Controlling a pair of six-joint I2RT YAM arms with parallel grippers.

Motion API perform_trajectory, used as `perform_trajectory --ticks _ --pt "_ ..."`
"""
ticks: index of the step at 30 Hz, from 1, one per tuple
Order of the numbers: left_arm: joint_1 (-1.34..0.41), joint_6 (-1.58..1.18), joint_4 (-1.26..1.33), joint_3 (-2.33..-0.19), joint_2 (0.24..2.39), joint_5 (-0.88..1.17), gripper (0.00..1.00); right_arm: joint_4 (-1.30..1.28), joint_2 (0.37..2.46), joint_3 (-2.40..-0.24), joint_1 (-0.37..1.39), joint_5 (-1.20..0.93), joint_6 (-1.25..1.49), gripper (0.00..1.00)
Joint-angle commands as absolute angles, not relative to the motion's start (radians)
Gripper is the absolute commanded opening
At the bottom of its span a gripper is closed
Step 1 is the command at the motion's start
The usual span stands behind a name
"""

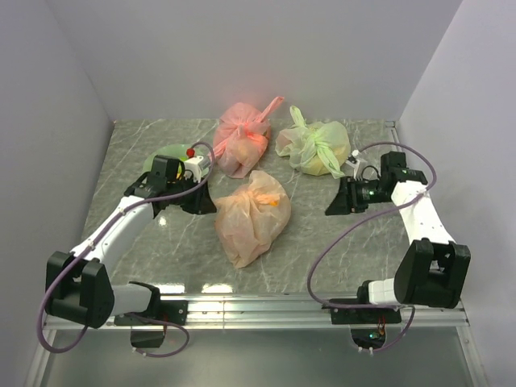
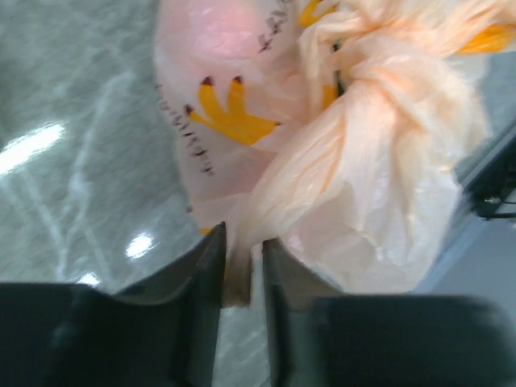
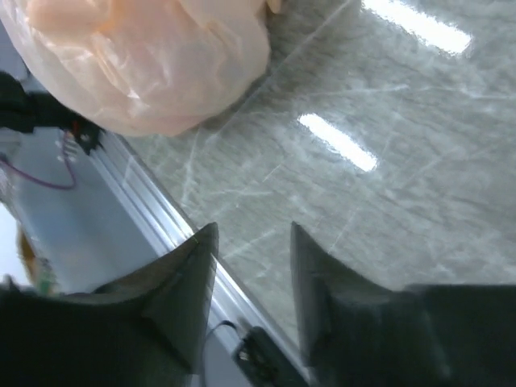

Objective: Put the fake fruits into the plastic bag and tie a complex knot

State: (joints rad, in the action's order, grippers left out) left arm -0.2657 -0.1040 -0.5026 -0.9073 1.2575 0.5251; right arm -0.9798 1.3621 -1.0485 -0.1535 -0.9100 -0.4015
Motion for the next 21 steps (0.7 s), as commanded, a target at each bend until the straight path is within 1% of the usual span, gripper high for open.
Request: perform_trajectory --ticks 1,2,3,5,6,7,8,9,11,14,17,21 --pt "-0.276 -0.061 -0.5 -0.98 1.287 0.659 0.32 -0.847 1.321 -1.101 -0.071 -0.939 -0.231 0.7" --pt "-0.276 -0.06 -0.505 -0.992 1.298 0.666 0.37 -0.798 1.284 -1.101 -0.048 -0.922 -0.185 0.73" --pt "-0.276 -0.064 -0.5 -0.996 1.299 0.667 0.48 -0.708 1.267 -1.098 -0.019 -0.873 -0.107 0.78" --pt "-0.276 -0.075 -0.486 -1.002 1.296 0.661 0.6 -0.619 1.233 -1.094 0.072 -0.81 -0.034 0.83" --pt "-0.276 -0.075 -0.483 -1.005 1.293 0.661 0.71 -0.57 1.235 -1.097 0.101 -0.754 -0.014 0.85" --pt "-0.276 -0.074 -0.488 -1.012 1.292 0.658 0.74 -0.558 1.238 -1.112 0.129 -0.727 -0.014 0.86" --pt "-0.276 -0.071 -0.486 -1.025 1.289 0.649 0.82 -0.56 1.265 -1.127 0.184 -0.694 -0.02 0.86" --pt "-0.276 -0.06 -0.492 -1.034 1.289 0.638 0.94 -0.569 1.285 -1.144 0.204 -0.672 -0.021 0.86" --pt "-0.276 -0.023 -0.508 -1.061 1.284 0.626 0.99 -0.583 1.337 -1.192 0.239 -0.657 -0.02 0.86" --pt "-0.276 -0.011 -0.522 -1.077 1.267 0.6 0.99 -0.601 1.387 -1.235 0.268 -0.627 -0.017 0.86" --pt "-0.273 0.026 -0.517 -1.078 1.253 0.565 0.99 -0.609 1.422 -1.255 0.296 -0.647 0.004 0.86" --pt "-0.27 0.064 -0.534 -1.089 1.255 0.592 0.99 -0.589 1.46 -1.241 0.333 -0.678 0.08 0.87"
